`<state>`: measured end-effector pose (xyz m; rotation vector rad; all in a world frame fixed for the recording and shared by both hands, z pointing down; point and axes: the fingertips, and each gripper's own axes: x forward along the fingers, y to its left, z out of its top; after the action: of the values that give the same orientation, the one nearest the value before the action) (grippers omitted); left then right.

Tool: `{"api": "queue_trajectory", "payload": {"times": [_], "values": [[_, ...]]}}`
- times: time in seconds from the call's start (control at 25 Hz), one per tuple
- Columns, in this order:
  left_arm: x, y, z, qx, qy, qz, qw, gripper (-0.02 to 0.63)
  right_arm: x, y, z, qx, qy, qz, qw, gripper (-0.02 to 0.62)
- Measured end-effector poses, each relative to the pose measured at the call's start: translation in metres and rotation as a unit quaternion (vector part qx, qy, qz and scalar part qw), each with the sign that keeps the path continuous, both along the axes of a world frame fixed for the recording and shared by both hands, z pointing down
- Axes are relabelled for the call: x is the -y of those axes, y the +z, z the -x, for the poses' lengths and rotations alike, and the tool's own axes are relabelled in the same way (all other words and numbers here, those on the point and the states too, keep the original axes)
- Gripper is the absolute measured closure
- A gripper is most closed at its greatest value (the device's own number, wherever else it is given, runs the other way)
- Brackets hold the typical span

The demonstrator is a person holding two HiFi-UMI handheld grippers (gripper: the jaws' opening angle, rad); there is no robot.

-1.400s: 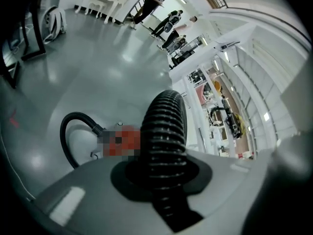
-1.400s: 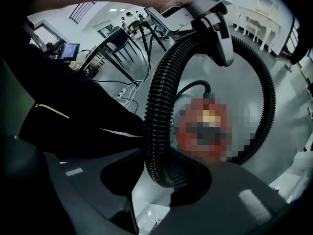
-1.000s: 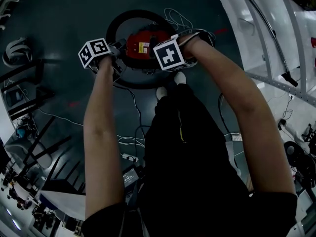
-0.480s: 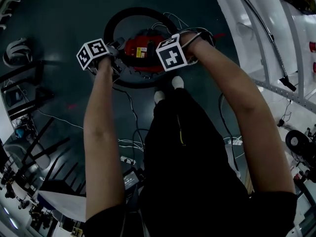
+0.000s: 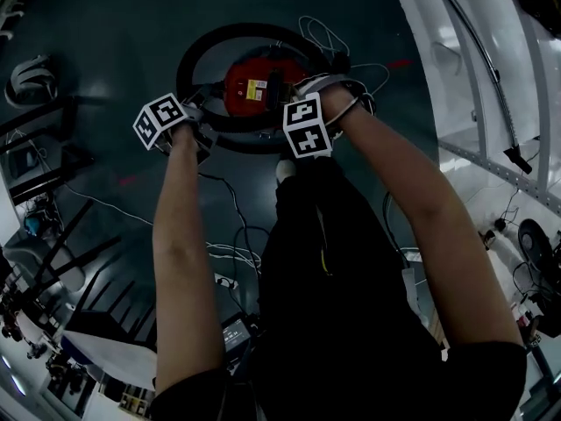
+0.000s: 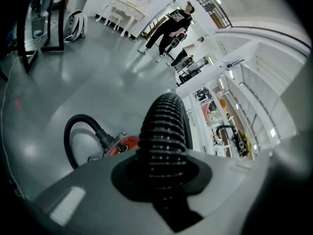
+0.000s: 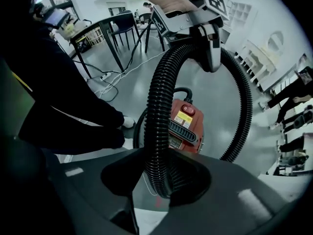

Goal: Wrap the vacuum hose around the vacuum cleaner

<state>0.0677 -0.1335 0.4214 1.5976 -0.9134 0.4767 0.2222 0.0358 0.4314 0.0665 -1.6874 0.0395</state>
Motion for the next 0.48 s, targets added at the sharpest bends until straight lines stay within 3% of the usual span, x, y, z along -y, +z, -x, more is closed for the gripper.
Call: {"api": "queue_trajectory", "payload": {"times": [0.48], "values": [[0.025,0.005,0.027,-0.049,-0.054,-0.038,0.9967,0.525,0.035,0.015,0.013,-0.023,-0.006,-0.132,0.991,0.456]]}}
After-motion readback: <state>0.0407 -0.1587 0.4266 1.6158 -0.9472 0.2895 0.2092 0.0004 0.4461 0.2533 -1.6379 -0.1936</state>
